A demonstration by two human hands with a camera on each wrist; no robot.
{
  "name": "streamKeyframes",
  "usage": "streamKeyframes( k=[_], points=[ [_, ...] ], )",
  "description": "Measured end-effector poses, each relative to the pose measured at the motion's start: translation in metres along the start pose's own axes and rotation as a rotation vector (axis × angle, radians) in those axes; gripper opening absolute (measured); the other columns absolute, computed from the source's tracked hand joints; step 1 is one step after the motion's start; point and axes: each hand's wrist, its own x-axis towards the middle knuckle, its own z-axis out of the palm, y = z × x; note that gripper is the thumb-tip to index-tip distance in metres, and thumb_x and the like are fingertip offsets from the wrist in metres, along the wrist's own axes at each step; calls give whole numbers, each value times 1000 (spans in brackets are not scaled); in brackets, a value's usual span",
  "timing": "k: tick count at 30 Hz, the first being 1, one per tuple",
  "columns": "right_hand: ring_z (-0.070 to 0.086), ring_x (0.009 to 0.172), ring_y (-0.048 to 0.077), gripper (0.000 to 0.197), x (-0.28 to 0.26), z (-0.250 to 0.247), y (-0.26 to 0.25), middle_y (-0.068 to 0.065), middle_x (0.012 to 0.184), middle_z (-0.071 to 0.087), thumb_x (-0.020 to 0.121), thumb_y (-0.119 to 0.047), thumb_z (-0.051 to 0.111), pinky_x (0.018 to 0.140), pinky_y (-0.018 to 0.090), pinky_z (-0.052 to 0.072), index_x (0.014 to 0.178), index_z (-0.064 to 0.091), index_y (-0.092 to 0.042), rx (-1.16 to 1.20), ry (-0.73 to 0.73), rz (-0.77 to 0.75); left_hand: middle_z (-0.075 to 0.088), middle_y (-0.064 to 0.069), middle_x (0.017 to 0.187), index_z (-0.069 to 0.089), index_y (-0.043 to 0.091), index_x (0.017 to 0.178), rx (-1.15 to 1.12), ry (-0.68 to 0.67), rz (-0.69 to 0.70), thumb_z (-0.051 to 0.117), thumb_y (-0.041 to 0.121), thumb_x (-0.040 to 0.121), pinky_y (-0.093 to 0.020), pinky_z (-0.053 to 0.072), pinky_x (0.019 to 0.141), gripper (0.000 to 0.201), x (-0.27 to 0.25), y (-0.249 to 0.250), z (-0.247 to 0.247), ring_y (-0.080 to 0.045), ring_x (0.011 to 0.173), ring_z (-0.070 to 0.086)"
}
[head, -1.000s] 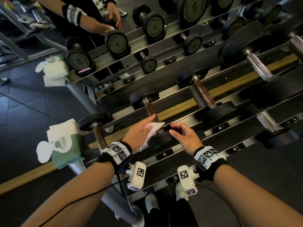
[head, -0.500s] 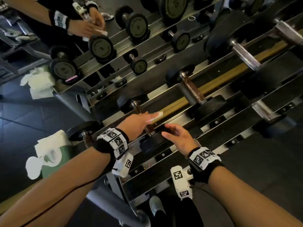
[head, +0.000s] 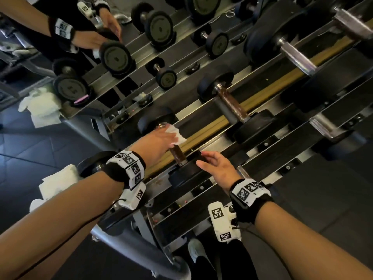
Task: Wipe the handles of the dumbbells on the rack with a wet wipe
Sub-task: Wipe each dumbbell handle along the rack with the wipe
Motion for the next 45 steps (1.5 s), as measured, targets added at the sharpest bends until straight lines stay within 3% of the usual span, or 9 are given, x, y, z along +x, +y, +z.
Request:
streamKeyframes(
  k=[6, 11, 18, 22, 26, 31, 37, 40, 45],
  points=[
    [56, 107, -4, 46, 2, 0, -4, -9, 119, 61, 84, -14, 74, 83, 7, 46, 126, 55, -16, -12, -6, -11, 12, 8, 165, 25, 27, 154, -306, 154, 95, 44, 13, 104, -26, -3, 122, 55, -11, 7, 22, -10, 153, -1],
    [55, 119, 6, 43, 0, -1, -8, -1, 128, 61, 85, -16, 73, 90, 12, 43, 126, 59, -14, -66, -22, -25, 10, 4, 166, 22, 21, 156, -283, 141, -43, 53, 6, 96, -31, -2, 123, 69, -1, -9, 13, -16, 153, -2],
    [54, 124, 13, 43, -7, 2, -10, 0, 131, 59, 88, -23, 71, 109, 35, 42, 128, 57, -17, -141, -2, -50, 29, -14, 160, 40, 4, 148, -355, 319, 210, 51, 6, 98, -28, -1, 120, 51, -12, 10, 38, -26, 150, 19],
    [55, 120, 10, 43, -8, 2, -8, -3, 129, 60, 89, -24, 69, 106, 31, 44, 130, 55, -19, -165, -31, -62, 8, 0, 166, 17, 18, 157, -262, 147, -33, 59, 2, 90, -37, -4, 123, 82, 4, -12, 22, -19, 153, 0],
    [56, 118, 7, 40, -6, 1, -7, -5, 126, 60, 89, -25, 70, 103, 27, 45, 127, 57, -22, -164, -34, -66, 24, 2, 162, 28, 19, 153, -316, 262, 29, 50, 4, 97, -28, -11, 118, 62, 6, 0, 29, -17, 152, 9],
    [55, 115, 0, 38, -5, 1, -6, -10, 124, 60, 88, -28, 70, 96, 19, 42, 124, 57, -26, -200, -25, -77, 33, 0, 158, 35, 20, 151, -365, 255, 188, 62, 5, 90, -36, 16, 123, 69, 5, 6, 41, -19, 150, 20],
    [51, 113, -6, 38, -6, -1, -7, -14, 124, 57, 89, -28, 69, 86, 9, 38, 125, 56, -26, -201, -32, -74, 39, -10, 155, 49, 12, 144, -507, 435, -132, 47, 3, 99, -37, 21, 119, 46, 23, -11, 35, -25, 144, 31],
    [50, 120, 3, 37, -7, 0, -9, -8, 130, 57, 90, -28, 68, 96, 17, 39, 124, 57, -26, -212, -30, -74, 28, -5, 160, 33, 21, 151, -443, 211, -67, 63, 3, 89, -45, 17, 123, 71, 21, 14, 40, -23, 151, 15],
    [51, 115, 0, 34, -7, 1, -12, -13, 121, 58, 89, -27, 69, 90, 11, 38, 122, 57, -27, -208, -31, -59, 29, 2, 160, 27, 26, 153, -465, 298, 125, 64, 7, 88, -41, 17, 124, 77, 6, 21, 61, -14, 151, 15]
  ],
)
